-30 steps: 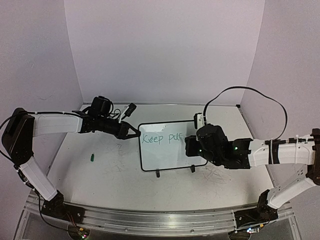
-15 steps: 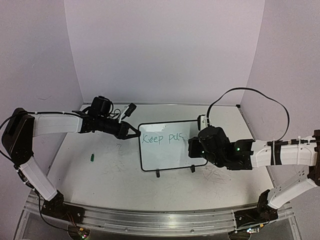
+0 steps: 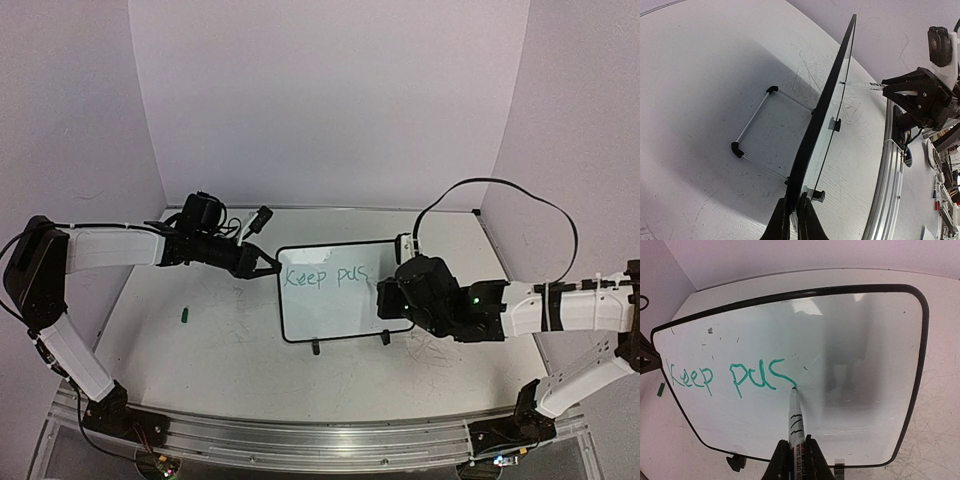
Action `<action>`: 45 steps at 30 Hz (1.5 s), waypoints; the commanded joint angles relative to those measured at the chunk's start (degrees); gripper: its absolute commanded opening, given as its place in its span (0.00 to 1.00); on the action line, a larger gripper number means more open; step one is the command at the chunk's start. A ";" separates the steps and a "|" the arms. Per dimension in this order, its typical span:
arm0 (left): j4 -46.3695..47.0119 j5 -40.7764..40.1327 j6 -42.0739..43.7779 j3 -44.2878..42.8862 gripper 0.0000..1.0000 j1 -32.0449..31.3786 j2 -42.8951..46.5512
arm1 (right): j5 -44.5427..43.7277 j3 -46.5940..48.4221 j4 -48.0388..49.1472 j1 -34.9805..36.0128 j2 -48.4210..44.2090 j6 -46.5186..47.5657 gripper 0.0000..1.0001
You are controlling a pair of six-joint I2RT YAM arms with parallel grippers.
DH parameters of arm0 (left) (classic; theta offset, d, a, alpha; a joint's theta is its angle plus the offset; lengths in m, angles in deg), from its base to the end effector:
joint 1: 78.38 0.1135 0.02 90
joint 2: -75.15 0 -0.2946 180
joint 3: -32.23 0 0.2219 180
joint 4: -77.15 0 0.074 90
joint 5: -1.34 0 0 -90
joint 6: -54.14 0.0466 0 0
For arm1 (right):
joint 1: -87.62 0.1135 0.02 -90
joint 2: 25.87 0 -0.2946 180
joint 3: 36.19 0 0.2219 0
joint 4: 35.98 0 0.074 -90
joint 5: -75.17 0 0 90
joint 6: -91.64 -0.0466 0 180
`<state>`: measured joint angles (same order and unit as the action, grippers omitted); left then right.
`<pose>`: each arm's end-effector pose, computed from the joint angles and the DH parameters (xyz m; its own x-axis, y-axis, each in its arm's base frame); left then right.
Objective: Write a sentence on the whiteboard
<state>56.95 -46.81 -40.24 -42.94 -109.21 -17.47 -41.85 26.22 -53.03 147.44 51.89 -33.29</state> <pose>0.2685 -0.1964 0.2748 -0.5868 0.2840 -0.7583 0.7929 0.3917 -0.4668 0.1536 0.2219 0.2808 -0.5514 0.0665 -0.8316 -0.3190 0.9042 0.2839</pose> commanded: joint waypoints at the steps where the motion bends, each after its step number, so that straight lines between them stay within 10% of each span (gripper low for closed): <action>1: -0.40 -2.91 1.37 -0.37 0.00 0.59 2.79 | -0.02 2.06 0.92 0.22 1.58 0.93 0.00; 45: -0.65 -3.58 1.64 -0.64 0.00 0.48 2.32 | 1.63 0.42 4.81 -2.01 -3.66 7.43 0.00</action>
<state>56.91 -46.88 -40.15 -42.96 -109.21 -17.45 -39.03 24.19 -48.75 145.96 48.06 -26.81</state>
